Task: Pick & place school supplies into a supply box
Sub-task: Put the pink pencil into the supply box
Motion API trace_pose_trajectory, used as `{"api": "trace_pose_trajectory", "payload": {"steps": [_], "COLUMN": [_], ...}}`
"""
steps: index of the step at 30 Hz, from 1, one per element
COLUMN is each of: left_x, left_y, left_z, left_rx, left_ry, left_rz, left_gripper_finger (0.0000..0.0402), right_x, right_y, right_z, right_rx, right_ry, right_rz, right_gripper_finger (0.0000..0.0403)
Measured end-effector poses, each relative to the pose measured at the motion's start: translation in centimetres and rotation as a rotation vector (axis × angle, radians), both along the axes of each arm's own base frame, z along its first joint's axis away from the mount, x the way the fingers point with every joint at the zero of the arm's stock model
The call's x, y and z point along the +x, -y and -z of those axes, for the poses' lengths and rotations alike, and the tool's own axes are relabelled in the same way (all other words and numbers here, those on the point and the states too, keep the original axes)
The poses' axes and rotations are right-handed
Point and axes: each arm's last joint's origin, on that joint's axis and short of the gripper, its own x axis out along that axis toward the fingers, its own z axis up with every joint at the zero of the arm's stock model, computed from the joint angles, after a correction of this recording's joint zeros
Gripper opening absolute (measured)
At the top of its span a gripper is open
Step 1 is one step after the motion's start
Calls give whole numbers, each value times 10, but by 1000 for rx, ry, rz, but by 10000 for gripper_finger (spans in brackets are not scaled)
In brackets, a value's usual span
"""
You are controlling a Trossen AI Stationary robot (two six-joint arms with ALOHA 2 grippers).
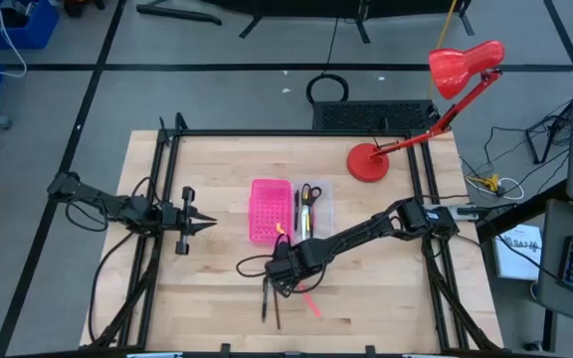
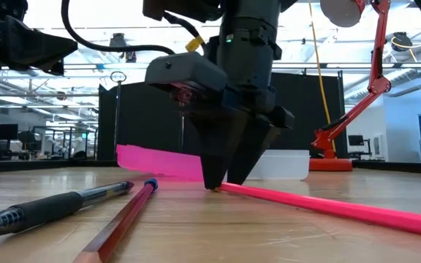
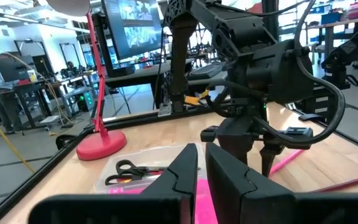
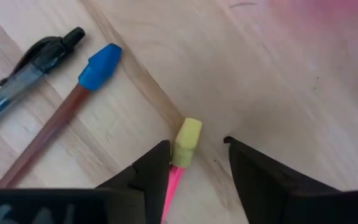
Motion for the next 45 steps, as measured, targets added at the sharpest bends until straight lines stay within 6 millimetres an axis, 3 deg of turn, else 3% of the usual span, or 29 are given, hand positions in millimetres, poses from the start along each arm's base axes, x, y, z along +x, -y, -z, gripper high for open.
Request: {"api": "trace_pose_trajectory", "payload": {"steps": [11, 16, 23, 28, 31, 37, 42, 45], "left_x": [0, 0, 0, 0, 0, 0, 0, 0], "left_y": [0, 0, 0, 0, 0, 0, 0, 0], "left_z": [0, 1, 2, 2, 2, 2, 2, 3], "left_rx": [27, 0, -52, -47, -42, -38, 15, 27], "left_ry": [1, -6, -21, -19, -19, -20, -19, -28], "left_rz": [-2, 0, 2, 1, 1, 0, -3, -4], "left_gripper_finger": [42, 42, 42, 42, 42, 42, 42, 42], "right_x": [-13, -13, -15, -19, -24, -38, -46, -54], "right_y": [6, 6, 5, 6, 10, 43, 70, 98], "right_z": [24, 20, -23, -90, -114, -175, -194, -195], "right_rx": [-27, 5, 68, 46, -24, -85, -195, -295], "right_ry": [-63, -55, 70, 331, 430, 644, 690, 621], "right_rz": [-94, -110, -115, -94, -43, 149, 199, 332], "right_gripper_finger": [21, 20, 16, 16, 16, 15, 15, 15]}}
